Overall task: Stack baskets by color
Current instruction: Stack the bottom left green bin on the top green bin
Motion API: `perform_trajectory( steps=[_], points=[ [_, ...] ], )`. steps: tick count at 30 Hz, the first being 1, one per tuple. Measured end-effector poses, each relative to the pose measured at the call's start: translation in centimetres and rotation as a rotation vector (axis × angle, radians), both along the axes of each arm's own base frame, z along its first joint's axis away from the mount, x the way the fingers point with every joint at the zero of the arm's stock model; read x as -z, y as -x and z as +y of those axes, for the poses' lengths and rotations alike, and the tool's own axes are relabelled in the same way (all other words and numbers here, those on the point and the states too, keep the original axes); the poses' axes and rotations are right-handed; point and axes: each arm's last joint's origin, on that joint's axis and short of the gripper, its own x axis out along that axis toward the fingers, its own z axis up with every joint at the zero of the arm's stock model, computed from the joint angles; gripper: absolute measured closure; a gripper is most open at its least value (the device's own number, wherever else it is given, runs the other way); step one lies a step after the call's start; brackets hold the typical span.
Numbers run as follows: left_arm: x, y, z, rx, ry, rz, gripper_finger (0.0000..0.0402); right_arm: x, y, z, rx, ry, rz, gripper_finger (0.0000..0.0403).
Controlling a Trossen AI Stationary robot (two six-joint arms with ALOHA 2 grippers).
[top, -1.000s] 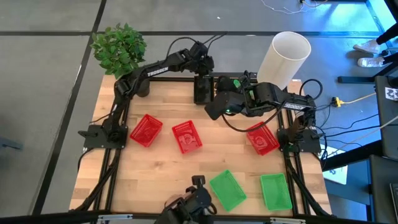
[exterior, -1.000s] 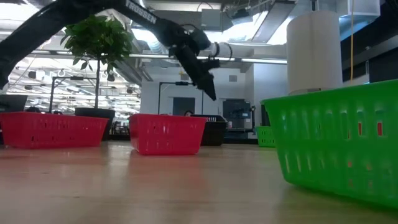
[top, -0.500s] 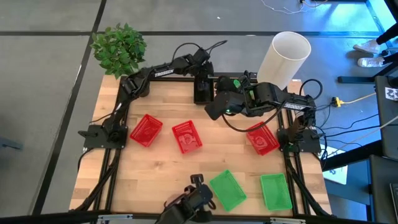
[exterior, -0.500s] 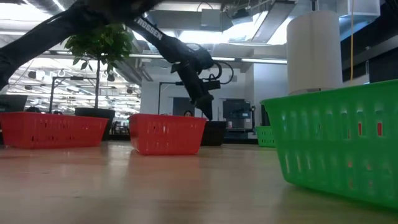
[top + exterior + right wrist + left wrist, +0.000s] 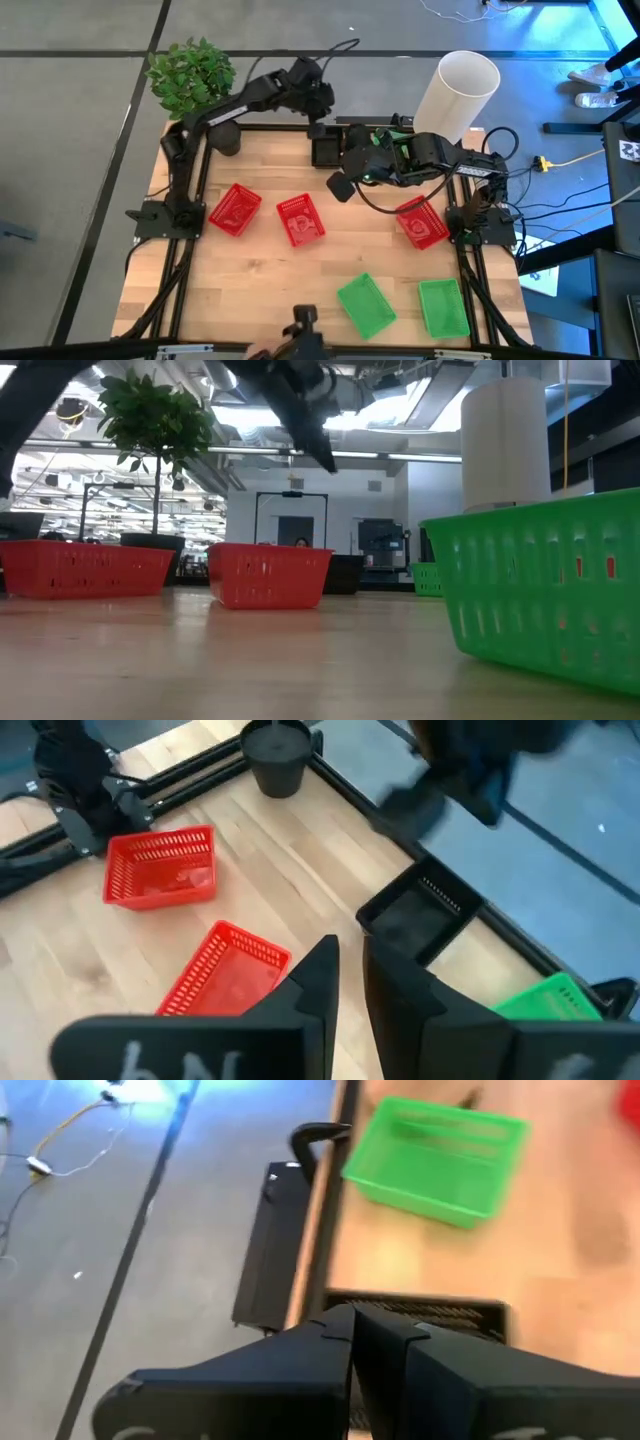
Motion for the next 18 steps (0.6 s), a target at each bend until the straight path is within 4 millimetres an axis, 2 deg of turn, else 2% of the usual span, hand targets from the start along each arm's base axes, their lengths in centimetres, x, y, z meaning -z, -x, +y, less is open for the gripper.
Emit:
perform_trajectory(
  steps=[8,14,18],
  points=[
    [-5.5,4.3,-5.3,0.046,0.02,0.014,0.0401,0.5,0.4,0.2,-0.025,-0.116,0.048,0.0352],
    [-8.0,7.5,-8.9,0.045,0.094,0.035,0.0401,0.6,0.4,0.3,-0.049,-0.185,0.052,0.0352],
    [-8.7,9.2,-11.5,0.079,0.141,0.09,0.0401,0.6,0.4,0.2,-0.037,-0.233,0.043,0.0352]
  ],
)
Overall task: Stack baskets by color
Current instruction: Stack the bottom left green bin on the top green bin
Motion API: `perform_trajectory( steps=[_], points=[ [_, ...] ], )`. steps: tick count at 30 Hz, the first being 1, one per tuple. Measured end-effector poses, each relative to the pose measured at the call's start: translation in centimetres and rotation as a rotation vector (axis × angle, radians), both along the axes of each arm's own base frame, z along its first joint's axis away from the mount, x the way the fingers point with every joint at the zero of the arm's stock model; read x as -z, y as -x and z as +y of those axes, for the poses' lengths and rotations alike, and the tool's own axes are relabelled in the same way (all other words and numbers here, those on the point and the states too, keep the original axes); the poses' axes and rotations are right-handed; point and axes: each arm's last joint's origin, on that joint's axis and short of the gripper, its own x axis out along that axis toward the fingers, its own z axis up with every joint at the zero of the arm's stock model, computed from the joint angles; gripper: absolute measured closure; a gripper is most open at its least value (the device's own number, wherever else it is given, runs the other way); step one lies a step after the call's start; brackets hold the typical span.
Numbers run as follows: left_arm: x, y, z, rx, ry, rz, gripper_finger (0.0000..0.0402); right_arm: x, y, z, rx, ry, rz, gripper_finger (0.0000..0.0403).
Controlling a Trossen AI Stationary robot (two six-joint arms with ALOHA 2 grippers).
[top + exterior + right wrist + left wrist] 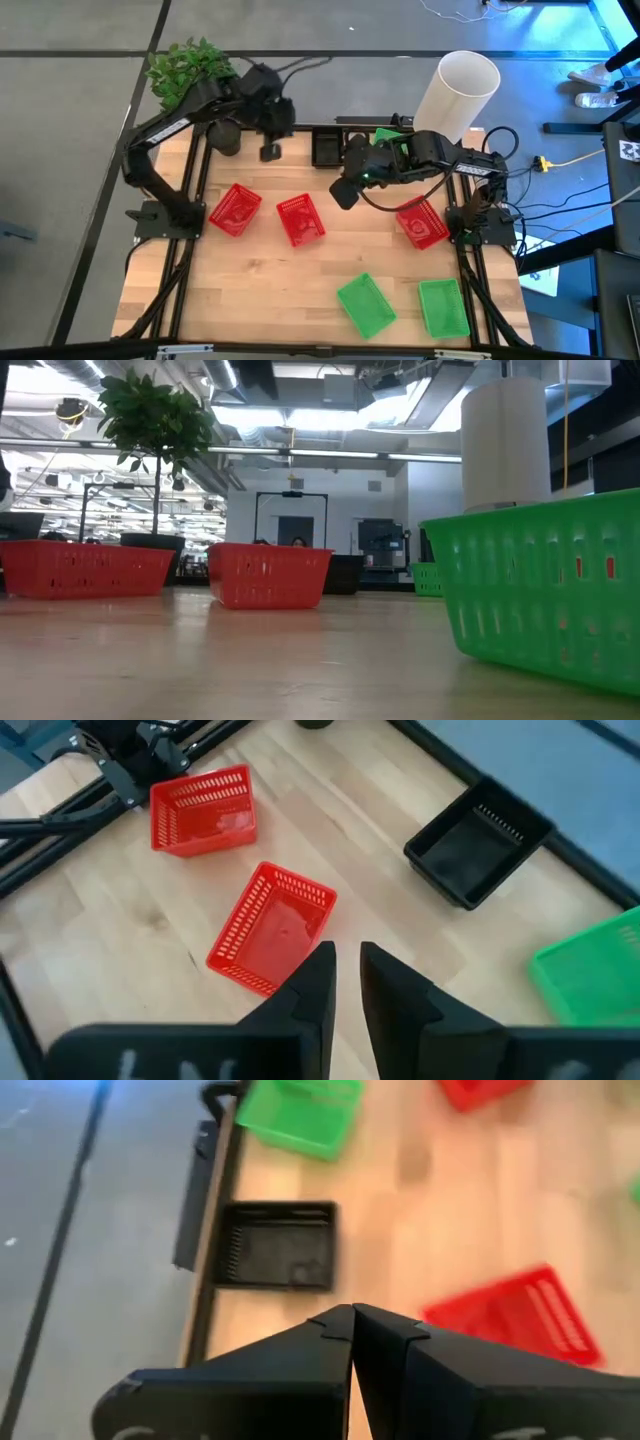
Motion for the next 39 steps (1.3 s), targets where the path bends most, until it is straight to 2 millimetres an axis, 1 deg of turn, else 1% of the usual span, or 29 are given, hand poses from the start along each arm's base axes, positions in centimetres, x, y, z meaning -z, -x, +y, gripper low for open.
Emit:
perform_trajectory(
  steps=[5,7,9,10,14,16,19,24,26,31,36,39],
  points=[
    [-1.2,1.5,-3.6,0.091,0.018,0.009,0.0401,0.3,0.4,0.1,0.053,-0.065,0.026,0.0357],
    [-1.6,2.1,-5.0,0.115,0.032,0.005,0.0401,0.5,0.8,0.2,0.076,-0.089,0.073,0.0373],
    [-2.2,2.9,-6.2,0.119,0.055,-0.023,0.0401,0.9,0.8,0.5,0.089,-0.104,0.084,0.0394],
    [-2.5,3.3,-6.8,0.122,0.07,-0.032,0.0401,1.1,0.7,0.7,0.076,-0.112,0.092,0.0397],
    [-3.4,4.9,-9.4,0.089,0.105,-0.066,0.0401,1.7,0.7,1.9,-0.043,-0.154,0.148,0.0398],
    [-3.5,5.7,-10.6,0.031,0.11,-0.055,0.0401,2.5,0.6,2.5,-0.092,-0.158,0.193,0.04],
    [-3.6,6.8,-12.3,-0.054,0.131,-0.048,0.0401,3.5,0.6,3.6,-0.183,-0.218,0.255,0.04],
    [-3.4,7.9,-15.1,-0.128,0.158,-0.043,0.0401,5.1,1.2,7.2,-0.401,-0.331,0.363,0.0401],
    [-3.5,8.4,-16.0,-0.136,0.166,-0.055,0.0401,5.7,1.5,8.5,-0.477,-0.348,0.399,0.0401],
    [-3.5,8.8,-17.9,-0.108,0.171,-0.077,0.0401,7.8,1.5,10.4,-0.513,-0.356,0.449,0.0392],
    [-3.6,9.4,-19.1,-0.053,0.158,-0.084,0.0401,10.7,0.7,10.9,-0.575,-0.324,0.464,0.0389],
    [-3.6,9.6,-19.7,-0.004,0.145,-0.079,0.0401,12.6,0.3,11.3,-0.565,-0.375,0.47,0.0395]
  ],
)
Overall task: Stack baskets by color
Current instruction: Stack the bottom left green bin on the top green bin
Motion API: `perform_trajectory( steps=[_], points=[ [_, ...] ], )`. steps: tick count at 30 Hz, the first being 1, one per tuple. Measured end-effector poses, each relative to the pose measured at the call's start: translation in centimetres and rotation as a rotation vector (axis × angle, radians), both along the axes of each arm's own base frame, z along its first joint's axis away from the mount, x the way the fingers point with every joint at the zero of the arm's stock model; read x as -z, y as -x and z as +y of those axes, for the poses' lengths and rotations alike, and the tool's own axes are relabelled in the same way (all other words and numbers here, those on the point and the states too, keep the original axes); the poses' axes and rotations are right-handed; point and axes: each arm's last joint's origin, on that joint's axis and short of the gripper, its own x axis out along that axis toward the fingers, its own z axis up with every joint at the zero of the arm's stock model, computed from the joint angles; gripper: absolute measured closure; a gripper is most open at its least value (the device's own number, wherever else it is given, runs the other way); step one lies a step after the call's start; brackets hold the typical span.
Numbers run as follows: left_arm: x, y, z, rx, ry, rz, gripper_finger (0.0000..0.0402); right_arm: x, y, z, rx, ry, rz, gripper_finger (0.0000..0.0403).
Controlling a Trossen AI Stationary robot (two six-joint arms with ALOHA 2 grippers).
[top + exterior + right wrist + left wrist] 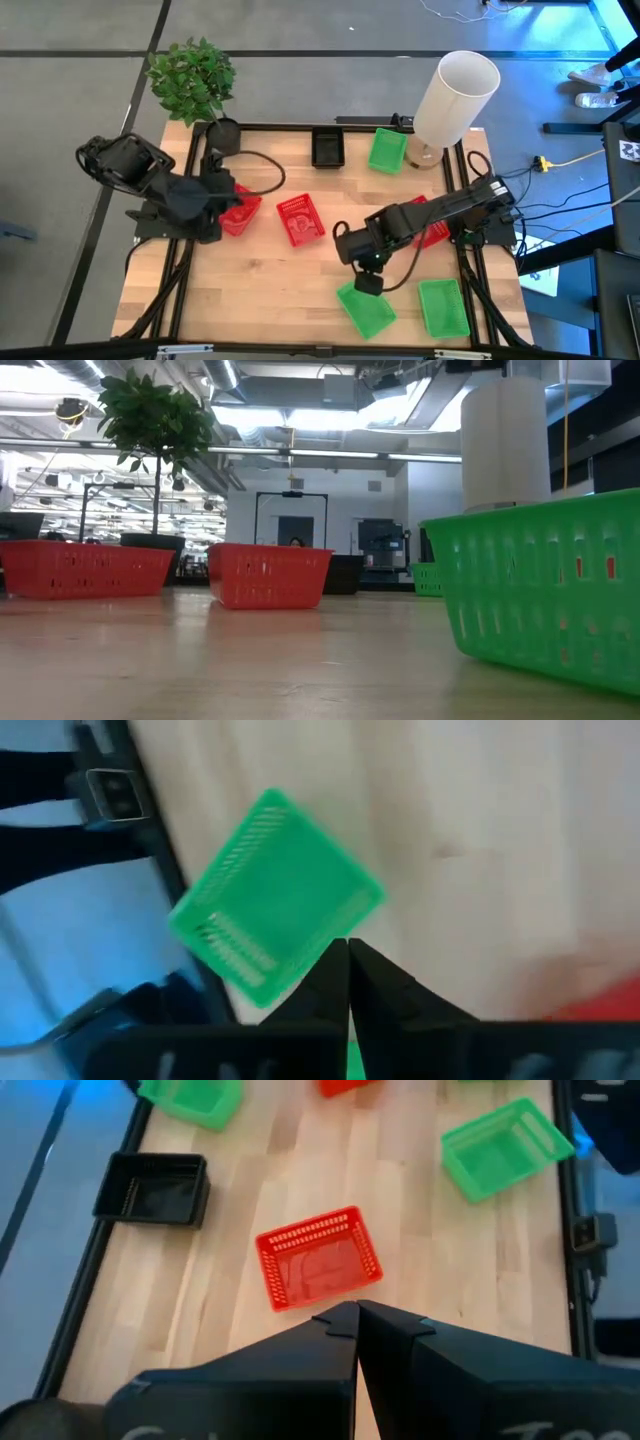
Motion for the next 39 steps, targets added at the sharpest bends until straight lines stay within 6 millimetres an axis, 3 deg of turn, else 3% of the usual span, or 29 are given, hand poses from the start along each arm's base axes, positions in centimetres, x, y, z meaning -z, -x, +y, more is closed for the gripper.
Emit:
perform_trajectory(
  steps=[7,15,21,29,39],
  points=[
    [0.0,0.9,-0.8,0.061,-0.01,0.014,0.0402,2.3,-1.1,0.6,-0.027,-0.202,-0.021,0.0386],
    [0.1,1.2,-1.3,0.08,0.009,0.02,0.0402,2.3,-1.4,0.3,-0.022,-0.178,-0.054,0.0285],
    [0.1,1.2,-1.4,0.077,0.019,0.02,0.0402,2.4,-1.4,1.1,-0.274,-0.009,-0.199,0.0221],
    [0.1,1.2,-1.4,0.061,0.034,0.018,0.0402,2.7,-0.9,2.5,-0.479,0.081,-0.254,0.0215],
    [0.1,1.2,-1.4,0.046,0.049,0.016,0.0401,7.5,-2.6,3.7,-0.578,0.165,-0.15,0.0215]
  ],
)
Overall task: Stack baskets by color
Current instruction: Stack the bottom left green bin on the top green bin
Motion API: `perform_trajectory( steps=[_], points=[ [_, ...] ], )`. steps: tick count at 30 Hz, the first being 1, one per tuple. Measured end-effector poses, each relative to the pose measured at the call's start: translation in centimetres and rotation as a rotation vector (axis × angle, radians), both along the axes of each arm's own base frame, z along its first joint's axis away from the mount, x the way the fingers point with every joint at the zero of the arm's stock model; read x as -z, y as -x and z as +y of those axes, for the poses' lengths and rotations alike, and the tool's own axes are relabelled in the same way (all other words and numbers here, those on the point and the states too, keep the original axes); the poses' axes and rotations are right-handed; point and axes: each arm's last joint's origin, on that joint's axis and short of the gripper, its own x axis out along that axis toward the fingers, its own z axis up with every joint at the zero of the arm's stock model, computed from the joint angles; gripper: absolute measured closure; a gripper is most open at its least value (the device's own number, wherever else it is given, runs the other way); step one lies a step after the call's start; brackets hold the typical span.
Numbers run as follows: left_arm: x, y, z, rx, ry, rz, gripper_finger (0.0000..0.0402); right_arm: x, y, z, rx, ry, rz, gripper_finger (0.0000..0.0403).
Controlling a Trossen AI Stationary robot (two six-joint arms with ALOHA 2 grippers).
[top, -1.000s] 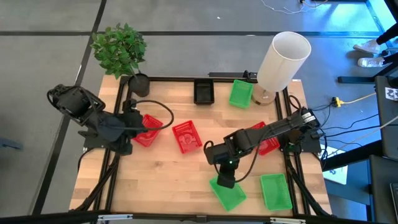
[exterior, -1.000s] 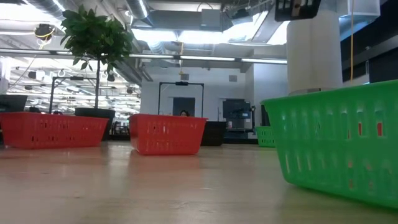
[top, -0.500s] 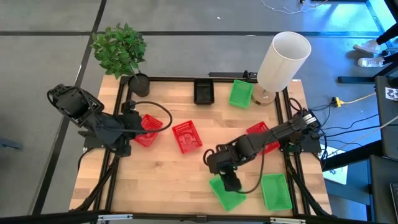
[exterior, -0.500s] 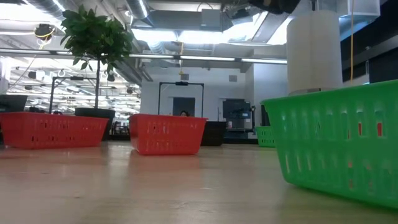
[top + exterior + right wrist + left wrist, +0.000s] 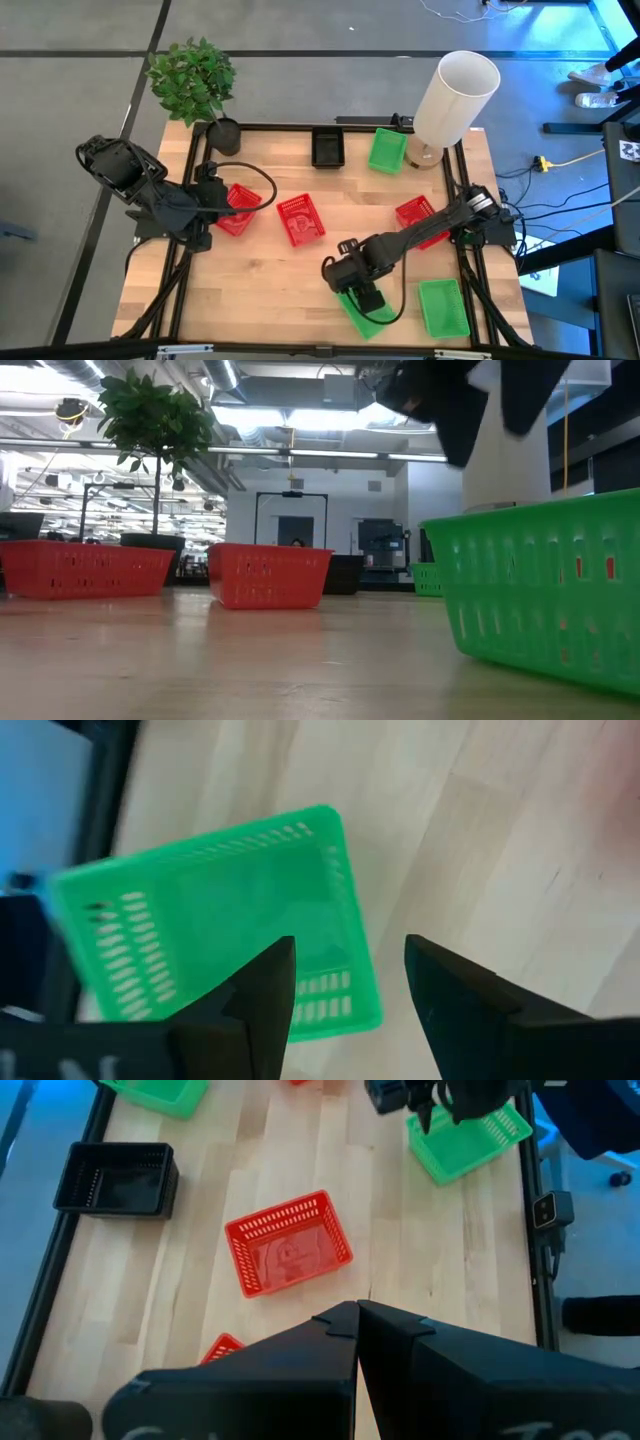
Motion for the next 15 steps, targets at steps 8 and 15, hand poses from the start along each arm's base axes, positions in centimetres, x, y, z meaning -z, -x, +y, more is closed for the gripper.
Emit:
perform_trajectory(
  steps=[8,15],
  points=[
    [0.0,0.0,0.0,-0.004,0.004,0.0,0.0401,2.7,-0.8,0.4,-0.077,0.038,0.048,0.0215],
    [0.0,0.0,0.0,-0.004,0.004,0.0,0.0401,5.8,-1.6,0.6,-0.136,0.104,0.095,0.0215]
  ],
)
